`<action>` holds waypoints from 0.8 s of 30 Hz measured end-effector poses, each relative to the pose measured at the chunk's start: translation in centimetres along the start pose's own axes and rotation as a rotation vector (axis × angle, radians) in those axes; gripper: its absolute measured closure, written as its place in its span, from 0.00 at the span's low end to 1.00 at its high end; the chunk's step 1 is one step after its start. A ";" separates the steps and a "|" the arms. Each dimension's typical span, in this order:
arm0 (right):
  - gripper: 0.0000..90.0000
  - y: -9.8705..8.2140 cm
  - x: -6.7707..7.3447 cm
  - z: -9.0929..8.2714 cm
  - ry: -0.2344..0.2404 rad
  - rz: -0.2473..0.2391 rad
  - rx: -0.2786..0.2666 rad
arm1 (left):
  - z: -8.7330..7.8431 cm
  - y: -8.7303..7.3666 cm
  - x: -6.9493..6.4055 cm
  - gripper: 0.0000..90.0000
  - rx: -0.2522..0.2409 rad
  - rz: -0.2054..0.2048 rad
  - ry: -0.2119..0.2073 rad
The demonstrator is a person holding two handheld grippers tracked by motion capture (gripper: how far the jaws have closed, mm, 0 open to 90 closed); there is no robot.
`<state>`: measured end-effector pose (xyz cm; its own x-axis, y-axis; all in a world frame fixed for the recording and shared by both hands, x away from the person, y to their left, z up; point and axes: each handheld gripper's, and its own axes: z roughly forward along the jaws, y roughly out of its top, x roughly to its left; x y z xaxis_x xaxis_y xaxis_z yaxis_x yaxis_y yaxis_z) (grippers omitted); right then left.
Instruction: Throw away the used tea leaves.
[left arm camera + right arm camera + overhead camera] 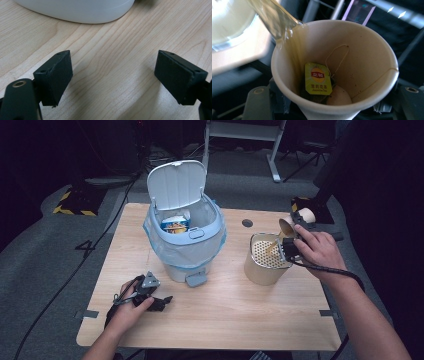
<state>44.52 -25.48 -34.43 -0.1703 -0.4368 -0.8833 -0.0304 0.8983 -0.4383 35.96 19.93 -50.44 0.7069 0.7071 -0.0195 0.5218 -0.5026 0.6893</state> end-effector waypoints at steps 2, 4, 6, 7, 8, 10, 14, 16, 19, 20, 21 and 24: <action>0.36 0.5 0.2 -0.2 -0.060 -0.100 0.034 | 0.0 0.0 0.0 0.17 0.001 0.000 -0.001; 0.36 0.8 0.4 -0.4 -0.108 -0.176 0.060 | 0.0 0.0 0.0 0.17 -0.002 0.000 0.001; 0.36 1.0 0.5 -0.6 -0.142 -0.235 0.080 | 0.0 0.0 0.0 0.17 0.000 0.000 0.000; 0.36 1.1 0.6 -0.6 -0.153 -0.255 0.088 | 0.0 0.0 0.0 0.17 0.000 0.000 0.000; 0.36 1.2 0.6 -0.7 -0.169 -0.281 0.094 | 0.0 0.0 0.0 0.17 0.000 0.000 0.001; 0.36 1.3 0.6 -0.8 -0.196 -0.315 0.111 | 0.0 0.0 0.0 0.17 0.000 0.000 0.001; 0.36 1.3 0.4 -0.9 -0.242 -0.388 0.131 | 0.0 0.0 0.0 0.17 0.000 0.000 0.001; 0.36 1.4 0.2 -1.0 -0.262 -0.429 0.148 | 0.0 0.0 0.0 0.17 0.000 0.000 0.001; 0.36 1.3 0.0 -1.1 -0.270 -0.461 0.152 | 0.0 0.0 0.0 0.17 0.000 0.000 0.001; 0.36 1.3 -0.2 -1.2 -0.273 -0.474 0.156 | 0.0 0.0 0.0 0.17 -0.002 0.000 0.002; 0.36 1.2 -0.2 -1.2 -0.275 -0.481 0.159 | 0.0 0.0 0.0 0.17 0.000 0.000 0.001; 0.36 1.2 -0.4 -1.3 -0.283 -0.495 0.168 | 0.0 0.0 0.0 0.17 0.000 0.000 0.001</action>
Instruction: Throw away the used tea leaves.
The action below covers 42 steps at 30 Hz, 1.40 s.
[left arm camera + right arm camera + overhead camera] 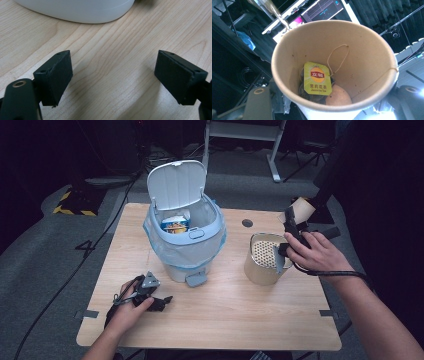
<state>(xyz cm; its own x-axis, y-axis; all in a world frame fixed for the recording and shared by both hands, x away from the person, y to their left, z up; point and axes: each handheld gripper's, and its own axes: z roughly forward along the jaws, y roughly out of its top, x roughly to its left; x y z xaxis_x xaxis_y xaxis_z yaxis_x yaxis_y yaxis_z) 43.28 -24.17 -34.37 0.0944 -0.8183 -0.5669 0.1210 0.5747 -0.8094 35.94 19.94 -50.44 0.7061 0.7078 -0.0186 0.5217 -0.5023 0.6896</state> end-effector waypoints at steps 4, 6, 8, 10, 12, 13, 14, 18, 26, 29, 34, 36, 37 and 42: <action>0.36 -0.1 -0.2 0.0 -0.016 -0.020 0.008 | 0.0 0.0 0.0 0.17 0.000 0.000 0.000; 0.36 -0.4 -0.4 0.2 -0.022 -0.018 0.016 | 0.0 0.0 0.0 0.17 0.000 0.000 0.000; 0.36 -0.2 -0.6 0.1 -0.021 -0.046 0.018 | 0.0 0.0 0.0 0.17 0.000 0.000 0.000; 0.36 0.3 -0.5 0.0 -0.023 -0.068 -0.009 | 0.0 0.0 0.0 0.17 0.000 0.000 0.000; 0.36 0.3 -0.7 0.1 -0.020 -0.046 0.009 | 0.0 0.0 0.0 0.17 -0.001 0.000 0.000; 0.36 0.5 -0.6 0.0 -0.014 -0.056 0.001 | 0.0 0.0 0.0 0.17 0.000 0.000 0.000; 0.36 0.8 -0.6 0.1 -0.011 -0.080 -0.012 | 0.0 0.0 0.0 0.17 -0.001 -0.001 0.001; 0.36 0.5 -1.0 0.4 -0.018 -0.065 0.019 | 0.0 0.0 0.0 0.17 0.000 0.000 0.000; 0.36 0.4 -1.1 0.3 -0.015 -0.047 0.009 | 0.0 0.0 0.0 0.17 -0.002 0.000 0.004; 0.36 0.4 -1.1 0.3 -0.010 -0.036 0.005 | 0.0 0.0 0.0 0.17 -0.002 0.000 0.004; 0.35 -0.3 -1.2 0.3 0.055 0.138 -0.047 | 0.0 0.0 0.0 0.17 0.000 0.000 -0.003; 0.34 -0.9 -1.3 0.4 0.114 0.269 -0.077 | 0.0 0.0 0.1 0.16 0.002 0.001 -0.008; 0.34 -1.3 -1.3 0.5 0.138 0.339 -0.088 | 0.0 0.0 0.1 0.16 0.003 0.003 -0.009; 0.34 -3.3 -1.0 0.8 0.268 0.656 -0.163 | -0.1 -0.1 0.6 0.17 -0.001 0.009 -0.009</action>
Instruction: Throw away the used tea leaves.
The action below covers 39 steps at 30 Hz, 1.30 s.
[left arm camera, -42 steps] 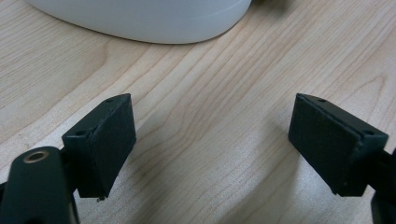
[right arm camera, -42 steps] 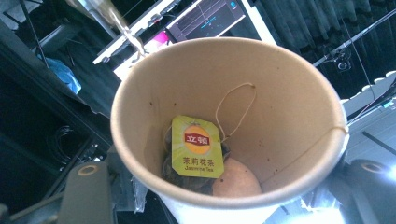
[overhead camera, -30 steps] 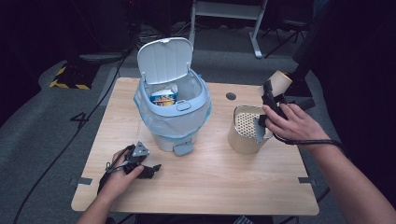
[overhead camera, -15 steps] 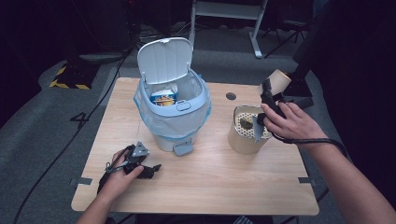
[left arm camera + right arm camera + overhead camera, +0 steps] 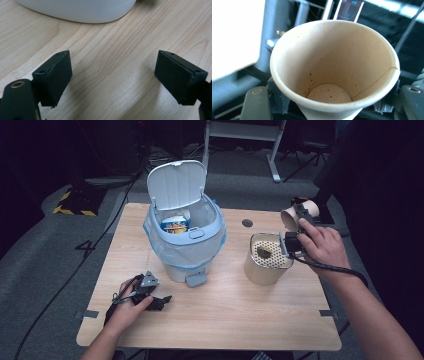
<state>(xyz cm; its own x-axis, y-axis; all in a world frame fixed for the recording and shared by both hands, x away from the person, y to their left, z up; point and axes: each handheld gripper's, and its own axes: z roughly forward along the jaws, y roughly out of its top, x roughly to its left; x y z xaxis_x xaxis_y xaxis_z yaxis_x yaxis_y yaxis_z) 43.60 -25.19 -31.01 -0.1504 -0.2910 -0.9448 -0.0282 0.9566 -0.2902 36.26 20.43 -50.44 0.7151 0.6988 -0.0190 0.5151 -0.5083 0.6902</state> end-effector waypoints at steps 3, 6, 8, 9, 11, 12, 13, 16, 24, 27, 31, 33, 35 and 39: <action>0.34 -1.2 -0.5 0.1 0.077 0.181 -0.044 | -0.1 -0.1 0.2 0.17 0.003 0.000 -0.002; 0.34 -2.5 -0.5 0.2 0.167 0.383 -0.085 | -0.1 -0.1 0.2 0.17 0.001 -0.003 0.003; 0.34 -3.2 -0.3 0.3 0.228 0.498 -0.105 | -0.1 -0.1 0.2 0.16 0.001 -0.004 0.004; 0.34 -3.5 0.0 0.4 0.256 0.555 -0.111 | -0.1 -0.1 0.2 0.16 0.001 -0.004 0.004; 0.34 -4.0 0.4 0.3 0.315 0.679 -0.134 | -0.1 -0.1 0.2 0.16 0.000 -0.005 0.005; 0.34 -4.2 0.5 0.3 0.342 0.741 -0.142 | -0.1 -0.1 0.2 0.16 0.000 -0.005 0.005; 0.34 -4.4 0.7 0.3 0.365 0.810 -0.150 | -0.1 -0.1 0.2 0.16 0.000 -0.006 0.006; 0.33 -5.0 1.2 0.3 0.442 1.000 -0.179 | -0.1 -0.1 0.2 0.16 0.000 -0.008 0.008; 0.33 -6.6 2.7 0.9 0.608 1.334 -0.326 | -0.2 -0.2 0.1 0.16 0.004 -0.023 0.022; 0.33 -7.0 3.3 0.9 0.626 1.369 -0.368 | -0.2 -0.2 0.1 0.16 0.004 -0.022 0.022; 0.33 -7.3 3.9 0.5 0.682 1.430 -0.461 | -0.2 -0.1 0.1 0.15 0.004 -0.022 0.019; 0.33 -7.2 4.1 0.2 0.703 1.445 -0.500 | -0.1 -0.1 0.2 0.15 0.003 -0.020 0.014; 0.33 -7.1 4.1 -0.2 0.712 1.437 -0.513 | -0.1 -0.1 0.2 0.14 0.005 -0.017 0.011; 0.33 -6.7 4.1 -0.9 0.724 1.414 -0.552 | 0.0 -0.1 0.2 0.14 0.005 -0.014 0.009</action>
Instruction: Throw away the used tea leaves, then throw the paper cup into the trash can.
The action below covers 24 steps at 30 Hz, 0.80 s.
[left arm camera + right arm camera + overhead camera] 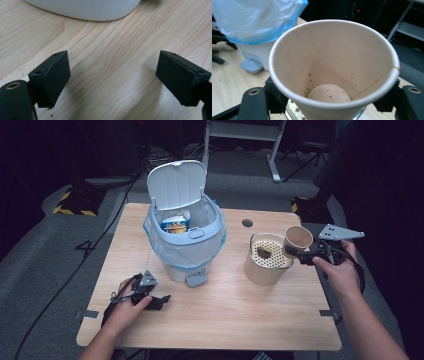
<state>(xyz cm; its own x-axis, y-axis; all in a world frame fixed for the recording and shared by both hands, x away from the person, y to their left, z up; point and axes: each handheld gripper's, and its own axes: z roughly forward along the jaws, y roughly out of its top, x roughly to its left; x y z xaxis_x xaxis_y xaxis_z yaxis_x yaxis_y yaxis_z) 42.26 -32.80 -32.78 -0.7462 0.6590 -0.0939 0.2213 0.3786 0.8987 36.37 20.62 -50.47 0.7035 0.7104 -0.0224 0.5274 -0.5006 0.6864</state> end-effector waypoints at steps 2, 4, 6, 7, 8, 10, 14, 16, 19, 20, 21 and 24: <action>0.33 0.1 0.3 -0.1 0.013 -0.006 -0.007 | 0.0 0.0 0.0 0.14 0.000 0.000 0.002; 0.33 0.2 0.5 0.0 0.020 -0.012 -0.006 | 0.0 0.0 0.0 0.14 0.000 0.000 0.002; 0.33 0.3 0.7 0.1 0.026 -0.017 -0.003 | 0.0 0.0 0.0 0.14 0.000 -0.001 0.002; 0.33 0.4 0.7 0.1 0.029 -0.017 -0.002 | 0.0 0.0 0.0 0.14 0.000 0.000 0.002; 0.33 0.5 0.8 0.1 0.031 -0.019 -0.001 | 0.0 0.0 0.0 0.14 0.000 0.000 0.001; 0.33 0.7 0.8 0.3 0.038 -0.015 0.001 | 0.0 0.0 0.0 0.14 0.000 -0.001 0.001; 0.33 1.4 0.9 0.6 0.050 -0.030 0.002 | 0.0 0.0 0.0 0.14 0.000 0.000 0.002; 0.33 1.9 0.9 0.9 0.056 -0.037 0.000 | 0.0 0.0 0.0 0.14 0.000 0.000 0.002; 0.32 2.9 1.1 1.3 0.072 -0.048 -0.011 | 0.0 0.0 0.0 0.14 0.002 0.000 0.002; 0.32 3.4 1.1 1.5 0.074 -0.060 -0.013 | 0.0 0.0 0.0 0.14 0.002 0.001 0.002; 0.32 3.6 1.1 1.7 0.078 -0.063 -0.016 | 0.0 0.0 0.0 0.13 0.000 0.000 0.002; 0.32 4.6 1.1 2.2 0.091 -0.074 -0.018 | 0.0 0.0 0.0 0.13 0.001 0.001 0.007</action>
<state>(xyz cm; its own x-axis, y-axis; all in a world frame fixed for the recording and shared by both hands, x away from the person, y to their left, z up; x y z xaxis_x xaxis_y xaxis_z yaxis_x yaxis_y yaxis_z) 43.79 -28.90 -29.69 -0.8143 0.5675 -0.1219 0.1525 0.4118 0.8984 36.35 20.59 -50.46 0.7003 0.7137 -0.0165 0.5276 -0.5019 0.6854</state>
